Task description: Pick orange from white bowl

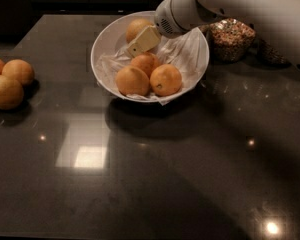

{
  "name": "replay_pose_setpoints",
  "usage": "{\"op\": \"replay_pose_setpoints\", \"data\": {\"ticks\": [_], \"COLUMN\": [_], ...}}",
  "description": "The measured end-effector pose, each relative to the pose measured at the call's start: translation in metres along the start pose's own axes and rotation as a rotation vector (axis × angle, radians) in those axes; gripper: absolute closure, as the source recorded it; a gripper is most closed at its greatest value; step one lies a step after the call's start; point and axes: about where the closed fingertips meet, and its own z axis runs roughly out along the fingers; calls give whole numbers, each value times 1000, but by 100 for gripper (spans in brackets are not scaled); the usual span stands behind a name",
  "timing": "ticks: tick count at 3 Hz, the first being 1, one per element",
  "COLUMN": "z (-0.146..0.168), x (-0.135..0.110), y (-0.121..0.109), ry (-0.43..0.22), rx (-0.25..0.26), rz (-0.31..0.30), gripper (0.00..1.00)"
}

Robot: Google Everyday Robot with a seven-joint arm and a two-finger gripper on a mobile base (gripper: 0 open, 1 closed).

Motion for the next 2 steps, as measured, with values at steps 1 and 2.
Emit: {"op": "replay_pose_setpoints", "data": {"ticks": [1,2], "z": [5,9], "x": [-4,-7], "y": [-5,-6], "ry": [-18,-26], "rx": [31,44], "rz": [1,-6], "gripper": [1,8]}}
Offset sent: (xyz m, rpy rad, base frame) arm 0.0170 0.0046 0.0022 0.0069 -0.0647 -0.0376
